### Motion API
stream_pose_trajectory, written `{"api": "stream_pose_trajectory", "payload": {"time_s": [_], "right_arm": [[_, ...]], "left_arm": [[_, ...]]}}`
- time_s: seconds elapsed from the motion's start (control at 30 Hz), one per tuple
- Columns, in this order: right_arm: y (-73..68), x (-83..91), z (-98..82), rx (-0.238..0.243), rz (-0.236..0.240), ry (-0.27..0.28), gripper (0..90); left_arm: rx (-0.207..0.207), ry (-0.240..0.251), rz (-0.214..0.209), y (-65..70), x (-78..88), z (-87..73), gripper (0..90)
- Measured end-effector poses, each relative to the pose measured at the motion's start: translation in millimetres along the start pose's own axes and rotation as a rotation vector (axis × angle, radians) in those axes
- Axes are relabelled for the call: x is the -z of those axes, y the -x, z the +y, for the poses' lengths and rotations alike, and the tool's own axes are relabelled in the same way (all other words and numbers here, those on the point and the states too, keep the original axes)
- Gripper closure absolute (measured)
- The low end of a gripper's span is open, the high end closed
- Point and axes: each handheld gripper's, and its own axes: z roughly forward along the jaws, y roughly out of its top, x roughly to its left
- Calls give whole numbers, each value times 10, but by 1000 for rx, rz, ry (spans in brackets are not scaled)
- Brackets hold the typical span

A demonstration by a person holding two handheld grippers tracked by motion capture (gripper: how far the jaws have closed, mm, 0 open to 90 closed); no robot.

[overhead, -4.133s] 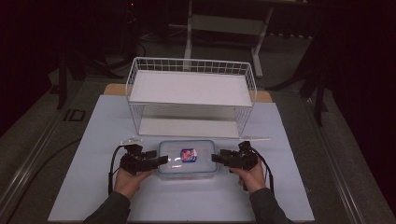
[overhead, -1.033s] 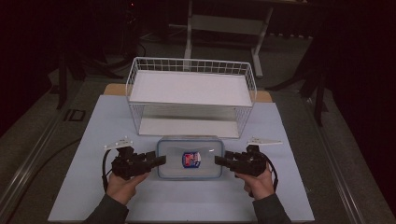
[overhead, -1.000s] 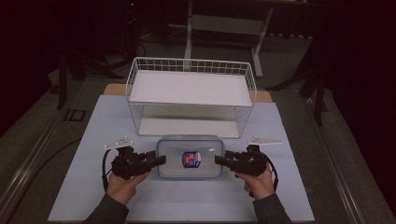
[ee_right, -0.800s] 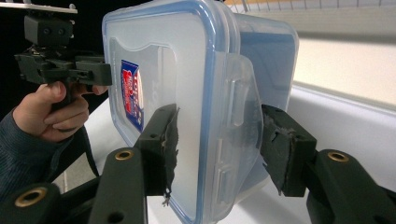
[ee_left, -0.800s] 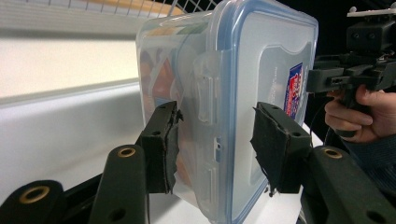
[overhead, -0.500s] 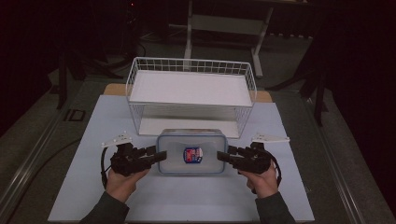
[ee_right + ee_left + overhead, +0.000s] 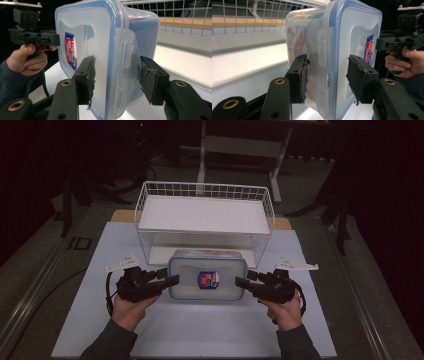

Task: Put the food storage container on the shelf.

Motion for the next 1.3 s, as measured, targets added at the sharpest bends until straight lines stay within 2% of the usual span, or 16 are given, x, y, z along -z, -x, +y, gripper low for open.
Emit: {"api": "stream_pose_trajectory", "payload": {"time_s": [0.17,0.4,0.73,1.3], "right_arm": [[-38,45,88,24,-7,18,486],[-44,94,164,27,-5,49,487],[-56,152,335,56,-14,74,487],[-55,110,677,101,-1,115,488]], "left_arm": [[-22,15,-3,35,15,104,514],[-57,20,1,80,14,265,513],[-89,39,0,117,11,464,513],[-143,86,22,111,91,806,513]]}}
